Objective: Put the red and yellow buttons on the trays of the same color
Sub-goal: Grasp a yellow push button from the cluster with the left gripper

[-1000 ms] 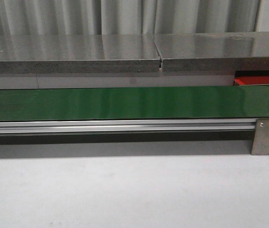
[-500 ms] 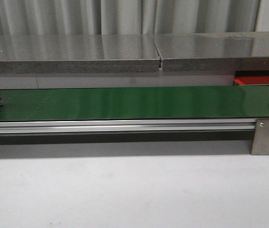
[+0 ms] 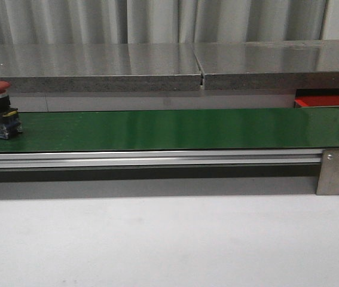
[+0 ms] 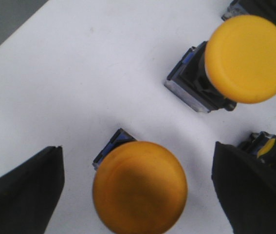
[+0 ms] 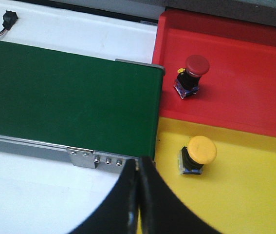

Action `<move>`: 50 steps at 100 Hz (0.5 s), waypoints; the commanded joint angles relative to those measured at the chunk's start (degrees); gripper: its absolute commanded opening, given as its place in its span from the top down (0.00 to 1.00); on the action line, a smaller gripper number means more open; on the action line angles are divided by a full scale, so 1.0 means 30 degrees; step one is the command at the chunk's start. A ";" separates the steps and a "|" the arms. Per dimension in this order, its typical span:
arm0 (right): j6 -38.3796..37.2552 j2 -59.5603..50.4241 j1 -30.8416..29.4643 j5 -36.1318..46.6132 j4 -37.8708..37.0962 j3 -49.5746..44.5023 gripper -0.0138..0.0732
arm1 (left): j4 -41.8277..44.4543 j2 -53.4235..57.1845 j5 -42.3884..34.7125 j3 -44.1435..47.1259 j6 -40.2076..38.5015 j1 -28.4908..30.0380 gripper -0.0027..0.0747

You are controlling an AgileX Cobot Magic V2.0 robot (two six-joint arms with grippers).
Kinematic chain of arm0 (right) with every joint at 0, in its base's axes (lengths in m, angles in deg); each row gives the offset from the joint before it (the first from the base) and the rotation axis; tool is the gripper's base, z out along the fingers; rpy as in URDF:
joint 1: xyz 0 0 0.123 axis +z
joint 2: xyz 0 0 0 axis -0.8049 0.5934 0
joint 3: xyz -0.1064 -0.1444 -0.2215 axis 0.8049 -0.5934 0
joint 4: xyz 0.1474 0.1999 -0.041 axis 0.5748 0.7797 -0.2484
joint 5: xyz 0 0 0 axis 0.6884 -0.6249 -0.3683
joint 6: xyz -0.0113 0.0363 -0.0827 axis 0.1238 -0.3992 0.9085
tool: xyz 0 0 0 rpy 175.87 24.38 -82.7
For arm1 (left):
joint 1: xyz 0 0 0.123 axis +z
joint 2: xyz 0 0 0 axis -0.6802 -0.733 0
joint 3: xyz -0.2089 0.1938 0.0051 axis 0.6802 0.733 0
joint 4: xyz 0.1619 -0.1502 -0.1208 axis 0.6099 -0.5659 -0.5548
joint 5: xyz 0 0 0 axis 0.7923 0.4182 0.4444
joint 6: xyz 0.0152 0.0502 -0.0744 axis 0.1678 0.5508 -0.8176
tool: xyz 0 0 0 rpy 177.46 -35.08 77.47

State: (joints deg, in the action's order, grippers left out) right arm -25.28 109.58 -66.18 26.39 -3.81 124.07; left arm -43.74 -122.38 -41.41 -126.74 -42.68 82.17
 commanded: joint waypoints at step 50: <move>0.0151 -0.0186 -0.0011 0.1067 0.0377 0.0473 0.92 | -0.0569 0.0972 -0.1002 -0.0667 -0.0146 0.0064 0.76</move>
State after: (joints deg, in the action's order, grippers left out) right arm -25.28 109.58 -66.18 26.39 -3.81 124.07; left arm -43.97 -122.38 -42.95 -126.98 -42.68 82.17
